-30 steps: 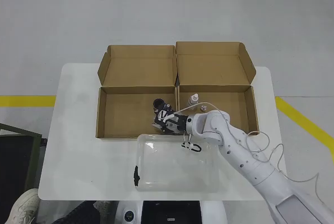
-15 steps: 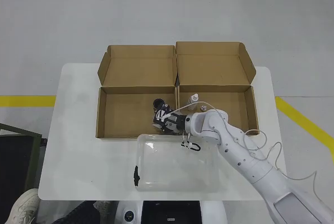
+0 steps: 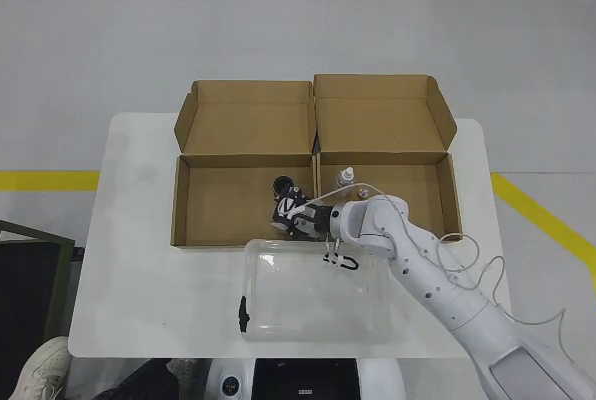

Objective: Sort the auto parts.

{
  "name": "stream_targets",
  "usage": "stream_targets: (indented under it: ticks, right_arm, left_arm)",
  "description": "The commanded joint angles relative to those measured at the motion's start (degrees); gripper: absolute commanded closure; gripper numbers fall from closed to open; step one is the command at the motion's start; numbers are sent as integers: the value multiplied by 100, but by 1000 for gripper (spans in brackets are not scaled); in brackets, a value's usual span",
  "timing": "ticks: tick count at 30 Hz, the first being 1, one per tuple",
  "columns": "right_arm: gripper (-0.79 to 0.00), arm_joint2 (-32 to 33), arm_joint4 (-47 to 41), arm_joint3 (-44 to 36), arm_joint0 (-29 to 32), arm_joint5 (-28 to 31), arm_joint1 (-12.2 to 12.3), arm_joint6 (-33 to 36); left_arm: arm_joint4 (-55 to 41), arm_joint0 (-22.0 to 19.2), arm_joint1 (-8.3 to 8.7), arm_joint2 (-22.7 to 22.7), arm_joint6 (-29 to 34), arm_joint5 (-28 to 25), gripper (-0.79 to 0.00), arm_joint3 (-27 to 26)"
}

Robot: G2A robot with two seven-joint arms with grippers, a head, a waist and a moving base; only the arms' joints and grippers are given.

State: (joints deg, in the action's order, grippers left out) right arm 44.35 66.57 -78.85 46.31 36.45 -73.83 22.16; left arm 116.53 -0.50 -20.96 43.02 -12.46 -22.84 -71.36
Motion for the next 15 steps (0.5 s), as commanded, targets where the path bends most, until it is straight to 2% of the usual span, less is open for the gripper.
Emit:
stream_targets:
  ticks: [1, 8, 15]
  right_arm:
    - [-323, 43, 12, -92, 40, 15, 14, 1]
    - [-345, 260, 80, -505, 217, 24, 76, -68]
    - [-416, 787, 204, -1176, 651, 80, 237, -259]
  left_arm:
    - [0, 0, 0, 0, 0, 0, -785, 0]
    - [0, 0, 0, 0, 0, 0, -785, 0]
    - [0, 0, 0, 0, 0, 0, -785, 0]
